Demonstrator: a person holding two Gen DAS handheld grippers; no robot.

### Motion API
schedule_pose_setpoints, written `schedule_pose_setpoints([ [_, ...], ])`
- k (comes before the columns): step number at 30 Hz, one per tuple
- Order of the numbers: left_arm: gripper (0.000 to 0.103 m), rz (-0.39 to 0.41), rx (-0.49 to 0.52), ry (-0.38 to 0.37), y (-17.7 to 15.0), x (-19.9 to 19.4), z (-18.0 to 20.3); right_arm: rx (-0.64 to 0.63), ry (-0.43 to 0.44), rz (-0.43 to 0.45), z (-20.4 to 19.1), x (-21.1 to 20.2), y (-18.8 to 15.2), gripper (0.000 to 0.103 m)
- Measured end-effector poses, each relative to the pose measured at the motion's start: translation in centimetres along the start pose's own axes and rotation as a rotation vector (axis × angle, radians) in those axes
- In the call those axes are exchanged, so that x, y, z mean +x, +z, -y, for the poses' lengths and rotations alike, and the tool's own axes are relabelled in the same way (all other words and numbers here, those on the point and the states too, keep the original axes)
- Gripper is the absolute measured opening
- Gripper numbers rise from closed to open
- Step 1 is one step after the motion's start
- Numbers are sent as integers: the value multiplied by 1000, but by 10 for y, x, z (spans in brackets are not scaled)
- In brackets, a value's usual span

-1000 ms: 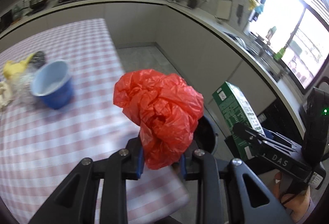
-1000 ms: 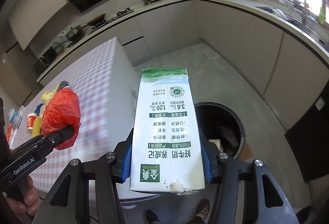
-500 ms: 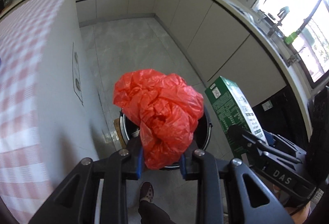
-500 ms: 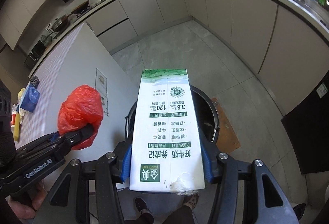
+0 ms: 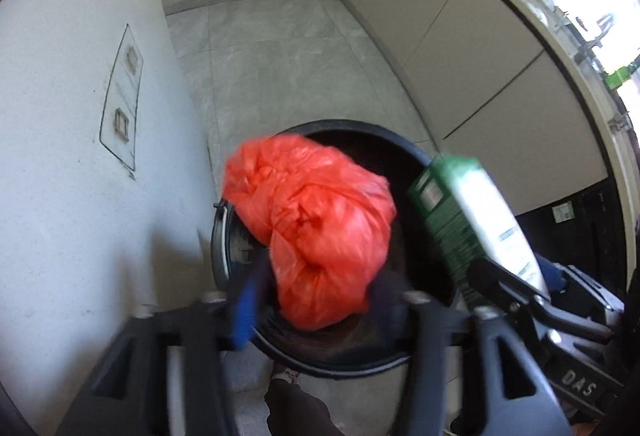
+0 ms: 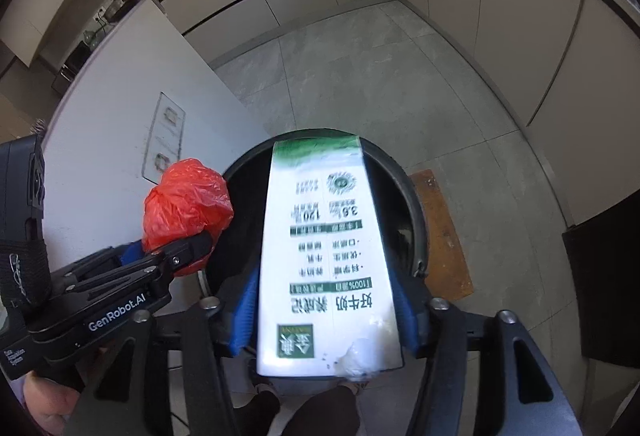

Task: Collect trash
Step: 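Open both grippers to drop the bag and carton into the bin, then move both tools back over the table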

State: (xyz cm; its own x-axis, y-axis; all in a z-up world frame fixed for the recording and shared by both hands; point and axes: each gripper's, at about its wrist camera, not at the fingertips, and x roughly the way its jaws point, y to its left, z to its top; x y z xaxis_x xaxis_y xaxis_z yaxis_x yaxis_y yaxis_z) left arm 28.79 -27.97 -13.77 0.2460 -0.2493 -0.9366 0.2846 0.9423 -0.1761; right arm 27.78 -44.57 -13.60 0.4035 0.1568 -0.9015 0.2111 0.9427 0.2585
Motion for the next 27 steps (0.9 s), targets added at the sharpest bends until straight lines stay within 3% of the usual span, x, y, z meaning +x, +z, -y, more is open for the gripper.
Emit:
schedule_pose_setpoints([
  [4, 68, 22, -1, 22, 1, -3, 4, -12, -18, 19, 9, 2, 3, 72],
  [11, 68, 88, -1, 9, 8, -50, 15, 38, -1, 62, 15, -35, 10, 72],
  [18, 68, 152, -5, -24, 6, -112, 13, 47, 14, 92, -4, -83, 17, 72],
  [27, 68, 214, -53, -51, -5, -171, -18, -1, 38, 119, -49, -119, 18, 73],
])
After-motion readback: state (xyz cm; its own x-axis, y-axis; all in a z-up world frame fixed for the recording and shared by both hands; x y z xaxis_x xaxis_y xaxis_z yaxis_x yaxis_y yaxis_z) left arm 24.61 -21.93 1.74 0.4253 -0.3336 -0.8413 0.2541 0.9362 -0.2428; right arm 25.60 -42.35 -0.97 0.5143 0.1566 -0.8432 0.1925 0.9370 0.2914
